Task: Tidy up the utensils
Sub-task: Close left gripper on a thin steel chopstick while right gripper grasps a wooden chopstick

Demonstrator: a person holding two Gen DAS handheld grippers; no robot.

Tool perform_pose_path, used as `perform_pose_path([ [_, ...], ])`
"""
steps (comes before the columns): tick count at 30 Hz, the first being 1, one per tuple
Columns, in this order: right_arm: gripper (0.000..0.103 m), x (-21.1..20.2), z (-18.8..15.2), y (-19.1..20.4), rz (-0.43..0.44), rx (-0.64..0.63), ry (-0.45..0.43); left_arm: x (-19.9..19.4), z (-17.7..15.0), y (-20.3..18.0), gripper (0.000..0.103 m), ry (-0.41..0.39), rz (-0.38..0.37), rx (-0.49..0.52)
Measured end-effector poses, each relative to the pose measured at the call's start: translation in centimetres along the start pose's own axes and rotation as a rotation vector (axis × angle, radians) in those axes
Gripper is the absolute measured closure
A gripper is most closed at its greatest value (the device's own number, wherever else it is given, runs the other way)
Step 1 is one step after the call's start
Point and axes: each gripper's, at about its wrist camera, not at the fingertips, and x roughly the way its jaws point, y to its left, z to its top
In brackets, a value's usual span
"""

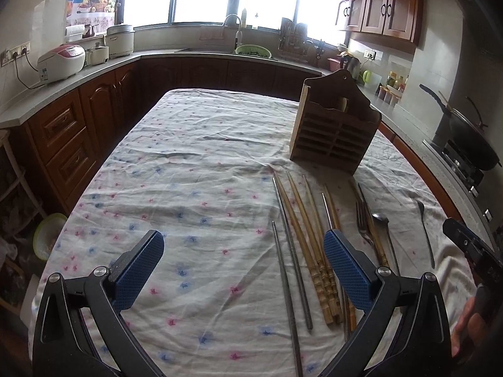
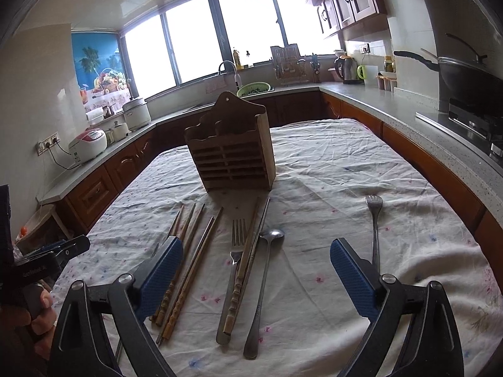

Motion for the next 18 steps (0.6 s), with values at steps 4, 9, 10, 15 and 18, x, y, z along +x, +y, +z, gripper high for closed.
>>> perform_pose_path([
  [4, 0.037, 2.6, 1.2, 0.0, 0.021, 0.014, 0.051, 2.6, 1.5, -0.7, 0.007, 0.056, -0.021, 0.018],
  [9, 0.053, 5.6, 2.5, 0.0, 0.051, 0.029, 0.116, 5.7, 3.1, -1.0, 0.024, 0.122, -0.05, 0.027],
  [10, 0.055, 6.1, 2.8, 0.0, 0.057, 0.031, 0.128, 6.3, 3.4, -1.0, 0.026, 0.136, -0.053, 0.029],
  [15, 0.063, 8.9, 3.6, -0.3, 0.079, 0.048, 0.184, 9.4, 4.3, -1.5, 0.032, 0.205, -0.076, 0.042],
  [18, 0.065, 10.4, 4.1, -0.4, 0.084, 0.053, 0.212, 11.1, 4.5, -2.1, 0.036, 0.236, -0.065, 0.065],
])
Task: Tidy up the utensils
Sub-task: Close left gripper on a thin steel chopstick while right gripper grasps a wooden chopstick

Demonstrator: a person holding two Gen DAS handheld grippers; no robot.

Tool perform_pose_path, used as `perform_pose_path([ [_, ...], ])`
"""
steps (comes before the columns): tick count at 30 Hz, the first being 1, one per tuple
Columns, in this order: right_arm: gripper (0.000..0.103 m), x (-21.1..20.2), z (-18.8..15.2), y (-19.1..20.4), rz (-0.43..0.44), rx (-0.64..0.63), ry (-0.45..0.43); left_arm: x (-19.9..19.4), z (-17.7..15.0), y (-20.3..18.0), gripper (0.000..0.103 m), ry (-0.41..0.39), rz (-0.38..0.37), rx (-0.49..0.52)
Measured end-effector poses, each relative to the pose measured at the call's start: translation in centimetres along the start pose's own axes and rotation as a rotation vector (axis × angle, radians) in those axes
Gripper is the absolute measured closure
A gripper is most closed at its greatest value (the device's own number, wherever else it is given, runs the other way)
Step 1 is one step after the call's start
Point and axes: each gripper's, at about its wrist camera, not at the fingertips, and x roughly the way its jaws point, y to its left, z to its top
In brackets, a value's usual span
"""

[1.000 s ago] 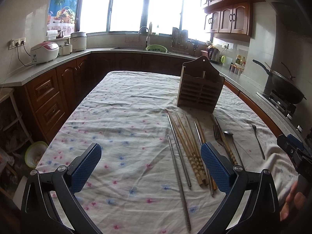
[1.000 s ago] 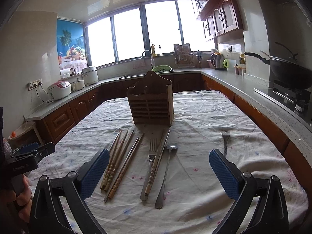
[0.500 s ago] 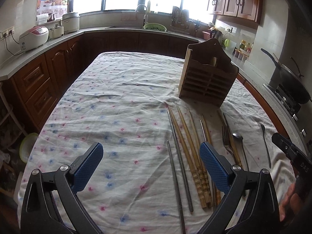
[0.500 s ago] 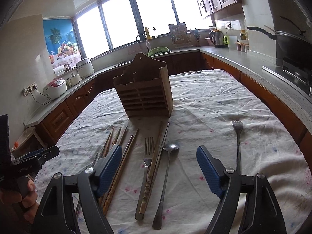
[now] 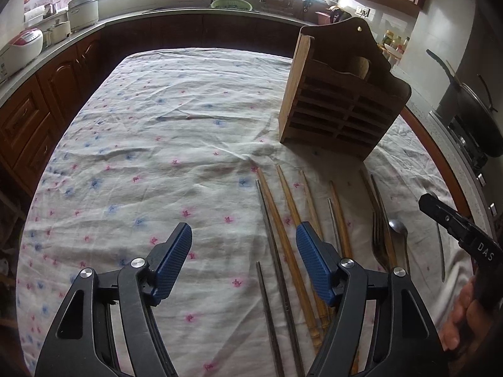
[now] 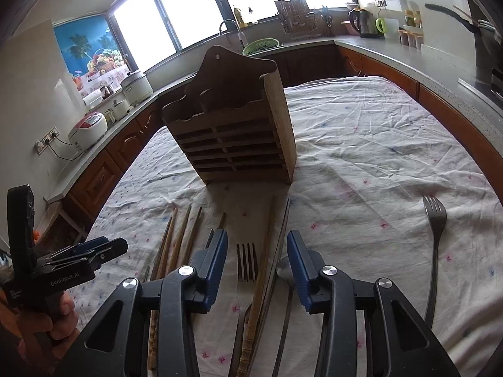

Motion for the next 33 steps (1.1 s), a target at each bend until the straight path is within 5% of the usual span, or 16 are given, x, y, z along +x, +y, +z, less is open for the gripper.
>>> perform_pose_path([
  [10, 0.083, 5.0, 1.6, -0.7, -0.009, -0.003, 0.094, 5.0, 1.8, -0.8, 0.056, 0.098, 0.026, 0.048],
  [24, 0.087, 9.4, 2.9, -1.0, -0.027, -0.03, 0.184, 7.3, 3.1, -1.1, 0.064, 0.094, 0.058, 0.128],
  [29, 0.087, 9.7, 3.0, -0.6, -0.055, -0.08, 0.178, 7.4, 3.0, -1.9, 0.094, 0.07, 0.059, 0.166],
  [33, 0.097, 9.6, 3.2, -0.6, -0.073, -0.09, 0.182, 7.4, 3.1, -2.1, 0.097, 0.064, 0.07, 0.168],
])
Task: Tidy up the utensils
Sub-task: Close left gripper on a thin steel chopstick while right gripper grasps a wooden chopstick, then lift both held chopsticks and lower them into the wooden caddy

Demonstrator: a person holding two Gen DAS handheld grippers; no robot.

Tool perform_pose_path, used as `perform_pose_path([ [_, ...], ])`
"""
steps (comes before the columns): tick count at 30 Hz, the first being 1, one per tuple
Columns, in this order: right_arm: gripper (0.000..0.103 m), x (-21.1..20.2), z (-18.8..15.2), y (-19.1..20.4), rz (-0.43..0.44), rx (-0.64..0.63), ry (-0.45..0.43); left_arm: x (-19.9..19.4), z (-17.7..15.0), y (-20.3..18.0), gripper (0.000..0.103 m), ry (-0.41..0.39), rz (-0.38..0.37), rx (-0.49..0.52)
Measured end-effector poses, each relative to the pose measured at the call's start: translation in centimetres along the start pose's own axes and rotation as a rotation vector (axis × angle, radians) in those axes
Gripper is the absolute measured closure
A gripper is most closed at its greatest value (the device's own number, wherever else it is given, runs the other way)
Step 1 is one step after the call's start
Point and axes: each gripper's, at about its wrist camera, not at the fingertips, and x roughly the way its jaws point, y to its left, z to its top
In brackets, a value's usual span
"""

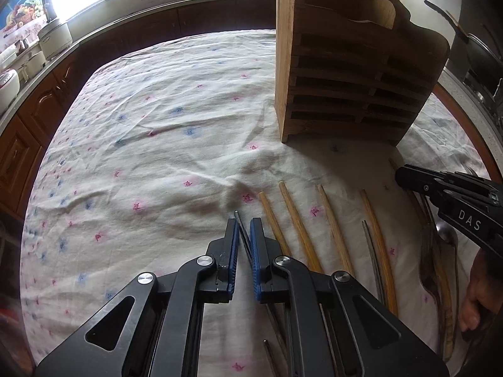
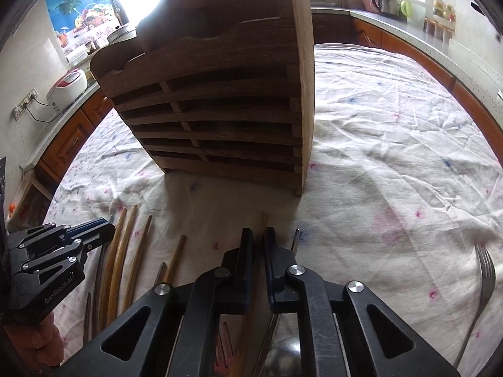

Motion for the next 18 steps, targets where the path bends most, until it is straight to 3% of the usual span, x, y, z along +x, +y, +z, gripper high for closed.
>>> perform_pose_path([
  [4, 0.098, -0.8, -0.1, -0.1, 0.037, 0.019, -0.011, -0.8, 0.0, 1.2, 0.098, -0.007, -0.054, -0.063],
  [18, 0.098, -10.6, -0.5, 0.7, 0.137, 0.022, -0.191, -11.8, -1.0, 2.9, 0.1, -0.205, -0.165, -0.139],
])
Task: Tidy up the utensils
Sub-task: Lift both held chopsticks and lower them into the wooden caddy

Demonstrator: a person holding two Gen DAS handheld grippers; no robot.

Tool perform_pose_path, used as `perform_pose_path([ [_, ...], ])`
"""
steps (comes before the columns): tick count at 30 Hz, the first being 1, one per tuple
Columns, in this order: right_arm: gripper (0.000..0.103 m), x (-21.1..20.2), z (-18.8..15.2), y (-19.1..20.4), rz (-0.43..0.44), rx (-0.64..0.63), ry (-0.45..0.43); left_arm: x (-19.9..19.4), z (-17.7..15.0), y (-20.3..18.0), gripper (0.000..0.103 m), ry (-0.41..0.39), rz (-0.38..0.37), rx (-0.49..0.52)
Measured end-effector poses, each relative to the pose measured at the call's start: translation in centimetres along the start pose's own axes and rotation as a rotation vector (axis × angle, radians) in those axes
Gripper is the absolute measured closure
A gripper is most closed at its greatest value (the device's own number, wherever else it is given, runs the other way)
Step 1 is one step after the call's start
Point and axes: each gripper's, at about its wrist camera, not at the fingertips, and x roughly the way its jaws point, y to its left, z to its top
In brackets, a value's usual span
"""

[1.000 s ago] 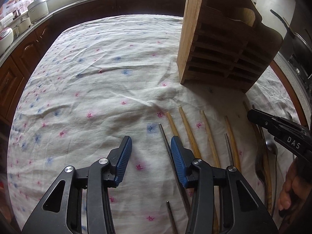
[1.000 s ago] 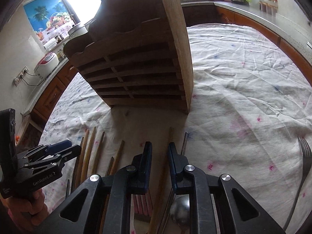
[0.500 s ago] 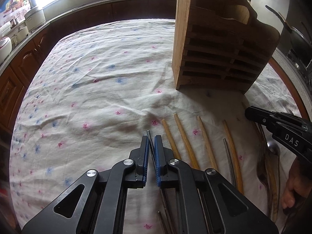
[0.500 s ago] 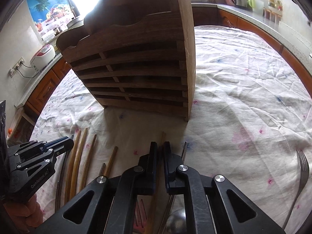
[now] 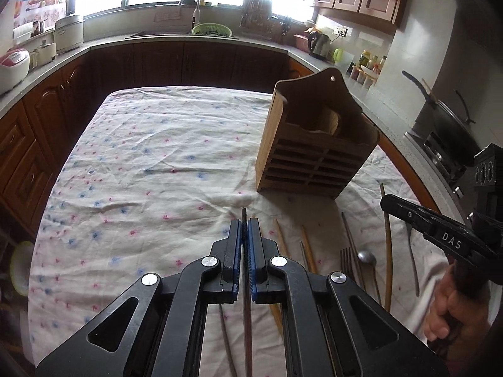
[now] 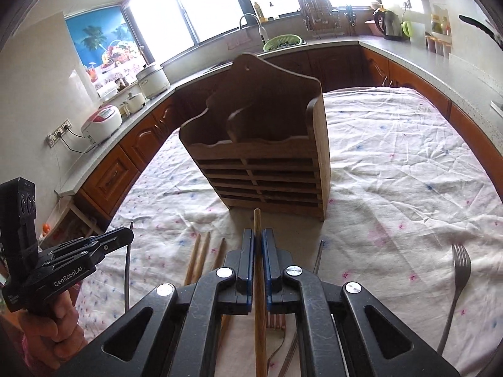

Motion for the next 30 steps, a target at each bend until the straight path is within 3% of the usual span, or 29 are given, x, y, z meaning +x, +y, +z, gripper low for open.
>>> perform_pose_path([
  [14, 0.098, -6.7, 0.3, 2.5, 0.013, -0.029, -0.143, -7.9, -0.1, -0.7, 0.1, -0.145, -0.049, 0.002],
  [30, 0.098, -10.4, 2.2, 3.5, 0.017, -0.046, -0.28, -11.3, 1.3, -0.3, 0.1, -0.267, -0.055, -0.025],
])
